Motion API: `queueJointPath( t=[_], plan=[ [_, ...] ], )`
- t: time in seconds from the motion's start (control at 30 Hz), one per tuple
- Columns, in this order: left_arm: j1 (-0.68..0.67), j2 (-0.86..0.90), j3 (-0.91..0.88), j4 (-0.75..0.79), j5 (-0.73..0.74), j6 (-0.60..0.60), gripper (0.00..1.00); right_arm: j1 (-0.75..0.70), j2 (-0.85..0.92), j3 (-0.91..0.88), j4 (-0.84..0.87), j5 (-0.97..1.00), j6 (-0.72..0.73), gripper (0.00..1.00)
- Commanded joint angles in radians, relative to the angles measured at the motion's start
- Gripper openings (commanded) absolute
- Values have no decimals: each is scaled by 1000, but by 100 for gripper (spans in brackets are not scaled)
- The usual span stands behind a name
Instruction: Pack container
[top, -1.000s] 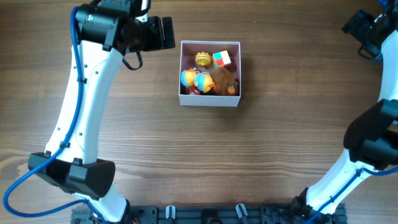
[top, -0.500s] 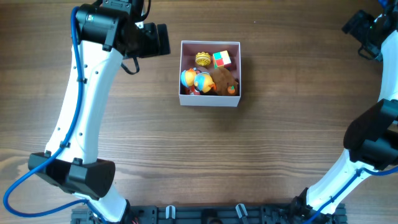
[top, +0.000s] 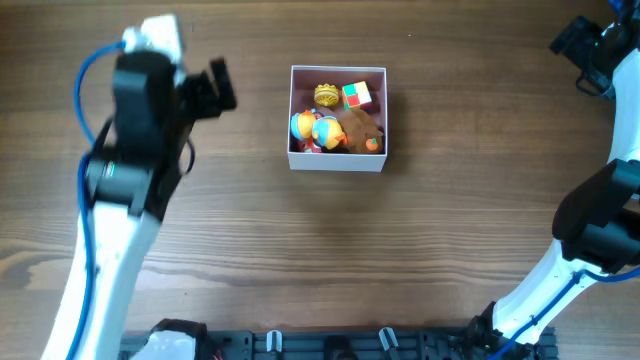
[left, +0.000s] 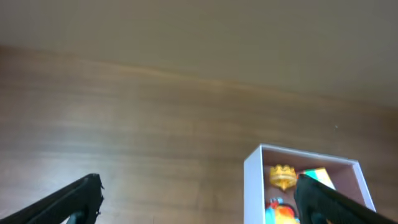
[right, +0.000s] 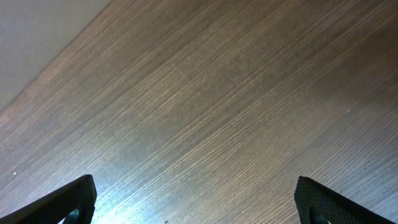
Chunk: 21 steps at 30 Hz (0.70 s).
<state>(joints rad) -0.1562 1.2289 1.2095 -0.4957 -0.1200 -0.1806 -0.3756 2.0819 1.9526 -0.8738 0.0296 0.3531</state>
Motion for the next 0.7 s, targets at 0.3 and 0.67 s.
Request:
queueJointPath(
  t=[0.3,0.67],
  plan=[
    [143,-894,-835,314,96,20,100,6,16,2,2,-5,-10,100],
    [158,-1226,-1095,351,96,20,100,6,16,2,2,-5,-10,100]
  ],
)
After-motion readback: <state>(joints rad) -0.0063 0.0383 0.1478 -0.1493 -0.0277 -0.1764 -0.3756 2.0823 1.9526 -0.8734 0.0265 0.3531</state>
